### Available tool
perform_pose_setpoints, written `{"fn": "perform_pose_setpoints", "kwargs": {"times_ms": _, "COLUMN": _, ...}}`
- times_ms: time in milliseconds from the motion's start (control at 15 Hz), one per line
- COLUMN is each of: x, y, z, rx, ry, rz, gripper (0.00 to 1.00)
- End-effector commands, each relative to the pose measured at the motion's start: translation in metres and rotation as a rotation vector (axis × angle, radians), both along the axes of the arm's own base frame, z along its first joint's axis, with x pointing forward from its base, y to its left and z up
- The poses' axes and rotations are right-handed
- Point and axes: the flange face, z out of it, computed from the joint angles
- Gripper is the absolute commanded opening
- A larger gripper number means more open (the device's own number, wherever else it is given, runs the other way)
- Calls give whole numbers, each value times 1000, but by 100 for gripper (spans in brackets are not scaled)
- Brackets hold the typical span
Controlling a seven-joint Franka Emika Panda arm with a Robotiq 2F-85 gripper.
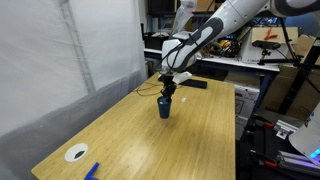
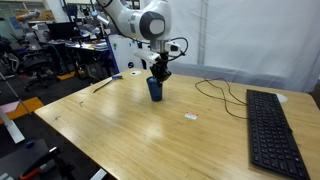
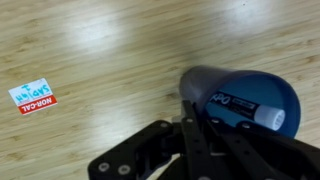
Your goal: Move the cup backward
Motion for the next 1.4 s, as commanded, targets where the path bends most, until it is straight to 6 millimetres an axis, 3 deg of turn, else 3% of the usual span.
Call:
{"fn": "perform_pose_setpoints", "kwargs": {"times_ms": 0, "x": 7, "y": 1, "z": 4, "rx": 26, "ry": 21, "rz": 3, "gripper": 1}}
{"fn": "perform_pose_setpoints", "kwargs": {"times_ms": 67, "x": 7, "y": 2, "z": 6, "rx": 26, "ry": 25, "rz": 3, "gripper": 30}}
{"fn": "perform_pose_setpoints", "kwargs": {"times_ms": 200, "x": 6, "y": 5, "z": 9, "rx": 25, "ry": 29, "rz": 8, "gripper": 37}}
{"fn": "perform_pose_setpoints", "kwargs": {"times_ms": 533, "x": 4, "y": 12, "z": 19, "rx": 24, "ry": 26, "rz": 17, "gripper": 73}}
{"fn": "perform_pose_setpoints", "kwargs": {"times_ms": 800, "x": -2, "y": 27, "z": 42, "rx": 3, "ry": 10, "rz": 38, "gripper": 99}}
{"fn": "perform_pose_setpoints", "kwargs": {"times_ms": 1067, "x": -10, "y": 45, "z": 75, "rx": -18, "ry": 18, "rz": 48, "gripper": 100}}
{"fn": "perform_pose_setpoints", "kwargs": {"times_ms": 1333, "x": -16, "y": 52, "z": 93, "rx": -26, "ry": 31, "rz": 53, "gripper": 100}}
